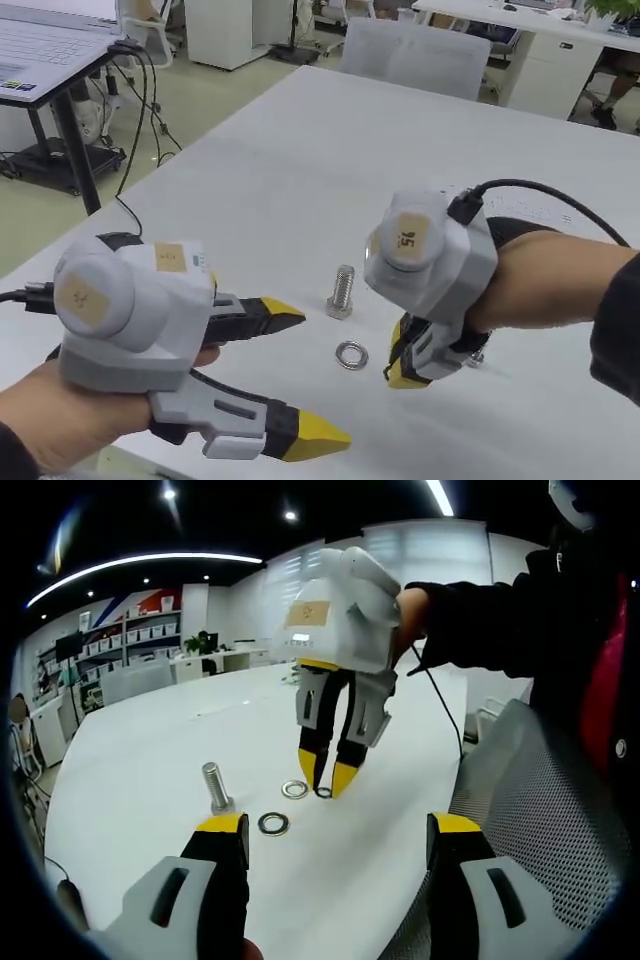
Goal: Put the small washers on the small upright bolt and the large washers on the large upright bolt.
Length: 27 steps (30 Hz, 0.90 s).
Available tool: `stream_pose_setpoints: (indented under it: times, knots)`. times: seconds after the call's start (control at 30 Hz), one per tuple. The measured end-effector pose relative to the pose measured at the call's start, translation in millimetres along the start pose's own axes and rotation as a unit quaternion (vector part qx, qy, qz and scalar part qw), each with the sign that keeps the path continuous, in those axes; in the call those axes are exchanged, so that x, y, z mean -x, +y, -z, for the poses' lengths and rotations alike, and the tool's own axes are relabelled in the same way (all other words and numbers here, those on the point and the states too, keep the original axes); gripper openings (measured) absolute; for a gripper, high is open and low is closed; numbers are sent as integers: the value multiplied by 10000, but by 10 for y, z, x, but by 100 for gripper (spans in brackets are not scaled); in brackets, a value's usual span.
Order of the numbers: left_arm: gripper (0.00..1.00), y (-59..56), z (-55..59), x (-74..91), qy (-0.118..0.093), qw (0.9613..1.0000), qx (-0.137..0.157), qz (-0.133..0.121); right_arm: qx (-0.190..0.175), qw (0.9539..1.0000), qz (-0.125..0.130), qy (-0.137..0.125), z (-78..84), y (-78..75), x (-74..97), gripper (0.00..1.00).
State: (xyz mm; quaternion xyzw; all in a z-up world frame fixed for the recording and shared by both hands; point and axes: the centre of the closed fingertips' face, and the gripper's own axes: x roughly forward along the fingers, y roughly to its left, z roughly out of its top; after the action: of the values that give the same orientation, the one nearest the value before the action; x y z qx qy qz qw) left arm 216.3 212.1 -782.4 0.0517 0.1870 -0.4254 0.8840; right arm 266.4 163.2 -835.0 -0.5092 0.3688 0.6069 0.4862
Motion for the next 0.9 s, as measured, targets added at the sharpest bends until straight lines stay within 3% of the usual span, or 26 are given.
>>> stream_pose_setpoints:
  times: [0.9]
  knots:
    - [72,-18,14,4,11,10000,21,27,-595,9974,415,40,578,-92,425,13]
